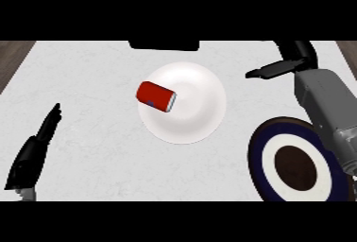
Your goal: Pick the can from the plate and place it in the plate
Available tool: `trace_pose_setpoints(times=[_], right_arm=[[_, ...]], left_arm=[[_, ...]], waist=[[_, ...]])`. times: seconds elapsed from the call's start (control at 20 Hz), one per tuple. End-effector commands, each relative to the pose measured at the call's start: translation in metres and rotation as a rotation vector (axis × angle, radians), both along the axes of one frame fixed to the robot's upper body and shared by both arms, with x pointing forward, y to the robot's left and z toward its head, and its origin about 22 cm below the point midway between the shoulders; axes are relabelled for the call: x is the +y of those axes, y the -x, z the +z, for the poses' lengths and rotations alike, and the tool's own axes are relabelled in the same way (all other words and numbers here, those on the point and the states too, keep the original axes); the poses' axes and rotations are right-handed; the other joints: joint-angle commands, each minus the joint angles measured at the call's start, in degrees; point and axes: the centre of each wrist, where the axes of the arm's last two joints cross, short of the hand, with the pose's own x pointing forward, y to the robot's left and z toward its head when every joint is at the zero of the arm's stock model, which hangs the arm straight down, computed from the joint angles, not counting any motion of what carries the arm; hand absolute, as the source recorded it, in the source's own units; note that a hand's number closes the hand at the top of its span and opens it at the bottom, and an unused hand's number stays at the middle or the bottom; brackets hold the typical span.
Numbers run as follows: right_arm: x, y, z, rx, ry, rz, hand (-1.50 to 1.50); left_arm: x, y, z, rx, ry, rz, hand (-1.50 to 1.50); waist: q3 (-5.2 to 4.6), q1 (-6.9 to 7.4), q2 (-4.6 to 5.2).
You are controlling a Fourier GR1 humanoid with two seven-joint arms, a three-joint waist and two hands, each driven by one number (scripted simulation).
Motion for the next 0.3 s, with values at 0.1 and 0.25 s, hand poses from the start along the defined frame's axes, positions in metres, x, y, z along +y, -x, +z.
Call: trace_pose_setpoints(times=[0.1,0.25], right_arm=[[-0.057,0.011,0.005,-0.022,0.011,-0.027,-1.50],[-0.060,0.009,0.012,-0.042,0.019,-0.022,-1.50]], left_arm=[[-0.008,0.000,-0.002,0.002,-0.004,-0.035,0.00],[-0.012,-0.009,-0.003,-0.014,0.009,-0.045,0.00]], waist=[[0.07,1.10,0.46],[0.07,1.46,0.84]])
